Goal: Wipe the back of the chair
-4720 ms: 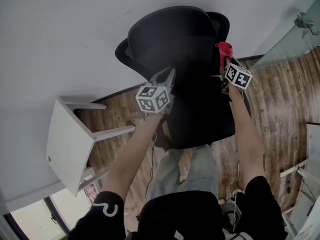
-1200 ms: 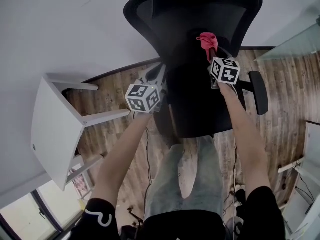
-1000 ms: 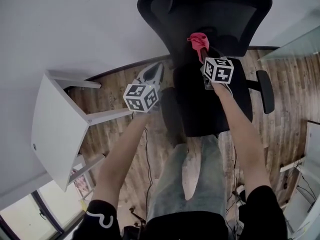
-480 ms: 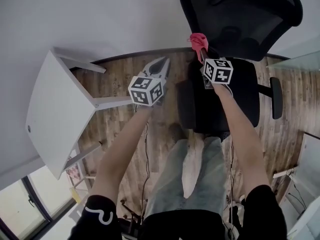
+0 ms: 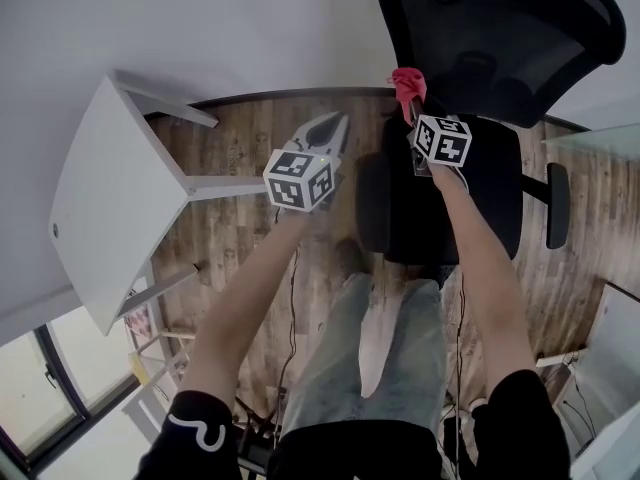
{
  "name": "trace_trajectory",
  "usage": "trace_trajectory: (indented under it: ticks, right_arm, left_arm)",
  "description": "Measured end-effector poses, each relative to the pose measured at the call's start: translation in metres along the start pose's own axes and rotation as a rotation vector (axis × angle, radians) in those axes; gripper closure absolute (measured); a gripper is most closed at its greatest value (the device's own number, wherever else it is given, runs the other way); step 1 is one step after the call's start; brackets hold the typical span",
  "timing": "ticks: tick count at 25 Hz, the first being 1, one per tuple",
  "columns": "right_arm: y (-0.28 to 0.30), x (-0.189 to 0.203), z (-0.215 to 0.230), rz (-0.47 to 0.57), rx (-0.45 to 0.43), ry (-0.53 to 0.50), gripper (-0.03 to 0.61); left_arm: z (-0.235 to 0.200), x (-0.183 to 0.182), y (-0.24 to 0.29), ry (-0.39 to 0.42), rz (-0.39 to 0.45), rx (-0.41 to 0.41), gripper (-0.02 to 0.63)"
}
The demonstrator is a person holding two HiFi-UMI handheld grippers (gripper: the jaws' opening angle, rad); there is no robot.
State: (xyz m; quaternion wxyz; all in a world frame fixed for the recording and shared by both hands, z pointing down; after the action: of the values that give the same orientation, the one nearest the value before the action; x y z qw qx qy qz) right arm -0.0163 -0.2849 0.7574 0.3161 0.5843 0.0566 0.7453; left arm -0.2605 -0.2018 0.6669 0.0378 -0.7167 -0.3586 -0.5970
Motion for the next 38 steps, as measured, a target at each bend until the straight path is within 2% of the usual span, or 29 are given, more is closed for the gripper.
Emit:
trace_trajectory:
  ticks: [12,24,31,38]
  right_arm:
    - [-0.026,-0.009,0.092,0.004,0.058,0.034,0.514]
    - [-0.073,-0.034,0.214,0.017,0.122,0.064,0.514]
    - [-0.105,-0.041,0.281,0.022,0.203,0.099,0.514]
    - [-0.128,-0.043,0.323,0.036,0.279,0.14,0.514]
  left_arm:
    - [0.056,0.007,0.037,-0.046,-0.012,-0.032,0.589]
    - [0.147,-0.018,0.126,-0.027,-0.005,0.015,0.589]
    - [0.191,-0.02,0.173,-0.037,-0.013,0.045,0.589]
    - [0.22,-0.025,0.201,-0.02,-0.024,0.101,0.589]
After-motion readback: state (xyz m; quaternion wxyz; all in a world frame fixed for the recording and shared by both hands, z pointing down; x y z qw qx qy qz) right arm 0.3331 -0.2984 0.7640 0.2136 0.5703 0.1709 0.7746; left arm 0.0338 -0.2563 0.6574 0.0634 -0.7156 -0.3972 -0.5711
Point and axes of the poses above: the fingertips, and each gripper's own axes: y forward along the fingers, z to its right, x out of its underside, the point moved 10 cm from there along -y, backward along the fingers, and after that the axes turned 2 degrees about y, right-handed, at the moved point
